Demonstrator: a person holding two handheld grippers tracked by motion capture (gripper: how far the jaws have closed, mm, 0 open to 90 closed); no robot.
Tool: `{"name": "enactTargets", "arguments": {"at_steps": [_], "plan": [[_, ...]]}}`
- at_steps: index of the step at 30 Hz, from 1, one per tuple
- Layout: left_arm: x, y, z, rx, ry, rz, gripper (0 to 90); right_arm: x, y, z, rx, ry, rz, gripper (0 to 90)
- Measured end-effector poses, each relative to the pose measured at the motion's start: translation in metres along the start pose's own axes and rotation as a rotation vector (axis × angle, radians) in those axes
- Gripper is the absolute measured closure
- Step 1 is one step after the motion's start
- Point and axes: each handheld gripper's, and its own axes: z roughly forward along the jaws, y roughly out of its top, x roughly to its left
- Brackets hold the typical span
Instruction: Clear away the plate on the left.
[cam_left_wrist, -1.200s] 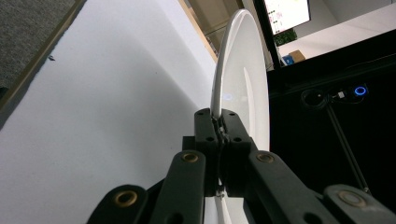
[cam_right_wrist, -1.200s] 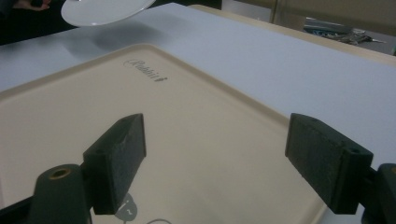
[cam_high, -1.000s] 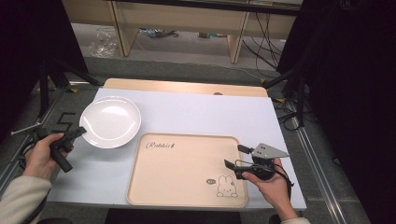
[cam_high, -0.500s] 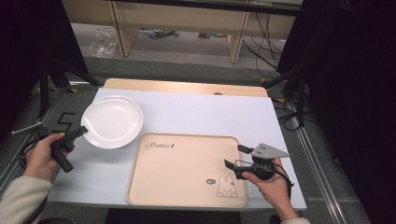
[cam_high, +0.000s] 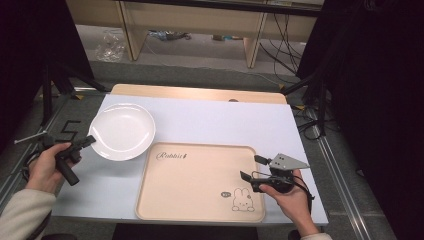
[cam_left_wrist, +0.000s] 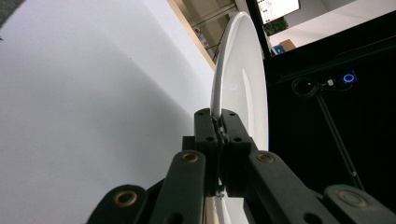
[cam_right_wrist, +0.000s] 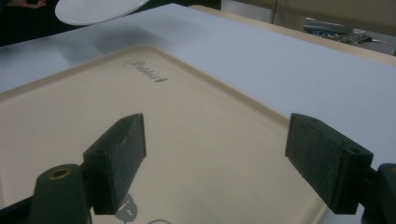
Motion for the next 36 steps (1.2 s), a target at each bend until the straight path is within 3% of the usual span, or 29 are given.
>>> {"name": "enactTargets", "arguments": {"at_steps": [1,12,15,24,26,31,32,34,36], "plan": [[-0.001,0.0,0.0,0.003,-0.004,0.001,86.9,0.0,-0.001,0.002,-0.025,0.009,0.007,21.2],[-0.009,-0.006,0.0,0.027,-0.031,0.022,86.9,0.001,-0.001,0.002,-0.025,0.01,0.01,21.2],[-0.01,-0.008,0.0,0.03,-0.034,0.018,86.9,0.0,0.0,0.0,0.005,-0.001,0.001,21.2],[-0.014,-0.013,0.0,0.039,-0.043,0.024,86.9,0.0,0.0,-0.001,0.008,0.004,0.007,21.2],[-0.014,-0.014,0.0,0.039,-0.046,0.033,86.9,0.0,-0.001,0.003,-0.027,0.01,0.006,21.2],[-0.016,-0.016,0.0,0.056,-0.054,0.036,86.9,0.001,0.0,0.001,0.001,0.021,0.015,21.2],[-0.016,-0.016,0.0,0.058,-0.056,0.038,86.9,0.0,0.0,0.0,0.001,0.007,-0.004,21.2],[-0.017,-0.017,0.0,0.064,-0.059,0.041,87.0,0.001,0.0,0.001,-0.001,0.017,0.015,21.2],[-0.017,-0.018,0.0,0.057,-0.065,0.035,86.9,0.0,0.0,0.0,0.004,-0.002,-0.007,21.2]]}}
